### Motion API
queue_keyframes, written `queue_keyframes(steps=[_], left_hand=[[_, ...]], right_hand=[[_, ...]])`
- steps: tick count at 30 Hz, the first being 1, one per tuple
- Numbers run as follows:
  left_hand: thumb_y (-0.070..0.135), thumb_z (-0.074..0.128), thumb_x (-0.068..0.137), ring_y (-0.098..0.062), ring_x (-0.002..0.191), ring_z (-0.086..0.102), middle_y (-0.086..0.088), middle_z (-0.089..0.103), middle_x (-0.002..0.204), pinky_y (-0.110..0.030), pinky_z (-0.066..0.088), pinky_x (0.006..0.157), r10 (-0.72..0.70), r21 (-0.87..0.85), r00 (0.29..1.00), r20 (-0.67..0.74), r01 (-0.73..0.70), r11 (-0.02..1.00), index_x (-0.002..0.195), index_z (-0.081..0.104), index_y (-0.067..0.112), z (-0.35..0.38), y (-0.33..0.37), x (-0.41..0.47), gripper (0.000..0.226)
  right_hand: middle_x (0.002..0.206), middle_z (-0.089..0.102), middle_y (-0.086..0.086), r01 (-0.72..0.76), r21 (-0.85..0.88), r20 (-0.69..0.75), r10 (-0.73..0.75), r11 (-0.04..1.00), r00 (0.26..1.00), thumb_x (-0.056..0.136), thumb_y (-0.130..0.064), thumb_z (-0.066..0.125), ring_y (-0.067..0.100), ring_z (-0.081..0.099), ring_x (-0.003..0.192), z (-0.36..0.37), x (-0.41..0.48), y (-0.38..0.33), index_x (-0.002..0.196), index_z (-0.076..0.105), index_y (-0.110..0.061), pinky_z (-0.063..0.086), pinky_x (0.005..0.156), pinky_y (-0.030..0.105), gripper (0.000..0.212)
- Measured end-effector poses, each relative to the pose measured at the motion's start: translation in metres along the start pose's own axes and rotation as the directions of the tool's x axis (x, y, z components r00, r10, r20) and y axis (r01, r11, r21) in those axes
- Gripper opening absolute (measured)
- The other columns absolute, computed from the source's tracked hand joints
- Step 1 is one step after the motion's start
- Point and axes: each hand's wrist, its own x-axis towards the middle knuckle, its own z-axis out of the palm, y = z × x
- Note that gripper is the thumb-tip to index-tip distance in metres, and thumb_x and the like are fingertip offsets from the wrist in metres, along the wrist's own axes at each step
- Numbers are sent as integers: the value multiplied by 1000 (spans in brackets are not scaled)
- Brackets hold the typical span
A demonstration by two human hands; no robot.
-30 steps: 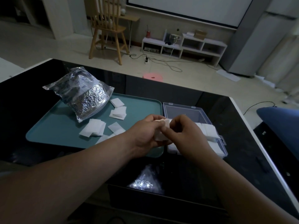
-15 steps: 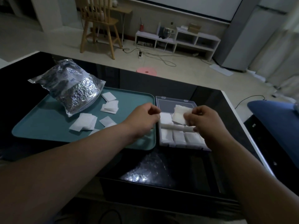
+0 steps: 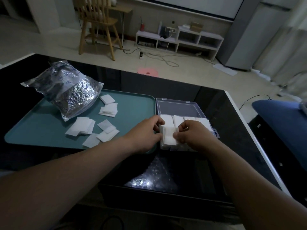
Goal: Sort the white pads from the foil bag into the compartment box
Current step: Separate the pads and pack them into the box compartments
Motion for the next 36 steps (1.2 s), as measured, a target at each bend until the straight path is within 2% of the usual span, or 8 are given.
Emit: queue_keyframes(steps=[7,12,15,18,23,26,30,36], left_hand=[[27,65,97,-12,87,60,2,60,105,-20,45,78,14,8,999,-42,-14,1000,123,58,26,5,0,1,27],[38,70,91,-4,88,54,7,44,108,-25,44,85,90,133,994,-59,-81,988,119,60,34,8,-2,-5,30],[40,70,89,-10,92,53,10,43,102,-27,45,83,123,215,990,-68,-106,971,110,65,32,9,-1,-5,23],[41,71,87,-13,94,55,8,45,101,-30,47,87,81,211,994,-70,-65,975,104,65,30,9,0,-3,22],[38,74,83,-15,89,58,6,47,102,-32,50,88,7,179,998,-62,4,984,100,63,29,7,2,1,22],[36,73,83,-17,90,58,5,47,102,-32,50,88,-7,139,998,-64,16,990,102,62,29,8,4,1,23],[34,72,86,-16,88,58,5,46,102,-32,49,85,40,108,993,-114,-28,994,107,61,30,-3,6,0,24],[35,64,90,-20,95,58,1,50,108,-38,49,88,26,207,980,-197,15,978,110,59,27,-48,-15,-17,22]], right_hand=[[72,71,3,2,-37,-19,-2,999,1000,92,-24,77,9,58,57,6,3,0,87,74,-8,42,49,20,17],[75,69,-5,37,-203,-189,-76,978,979,89,-40,77,11,63,73,16,3,3,83,68,-20,44,60,30,22],[76,70,-7,38,-228,-176,-80,973,981,89,-41,75,11,65,75,17,1,3,81,68,-23,50,65,30,22],[75,70,-6,34,-244,-157,-75,969,985,89,-43,74,12,66,74,19,-2,3,79,70,-23,54,68,32,23],[75,69,-8,29,-267,-170,-77,963,982,87,-44,74,10,64,73,21,-3,1,78,68,-23,48,63,30,24],[78,69,-9,37,-275,-220,-100,961,970,91,-44,70,10,64,75,23,-3,-1,81,67,-24,55,69,34,23],[75,66,-8,129,-218,-318,-195,967,928,94,-44,66,13,63,73,28,-1,-17,81,64,-24,58,75,43,24],[77,65,-10,308,-215,-232,-354,927,906,98,-40,63,5,60,72,54,8,-66,86,65,-25,47,64,31,19]])
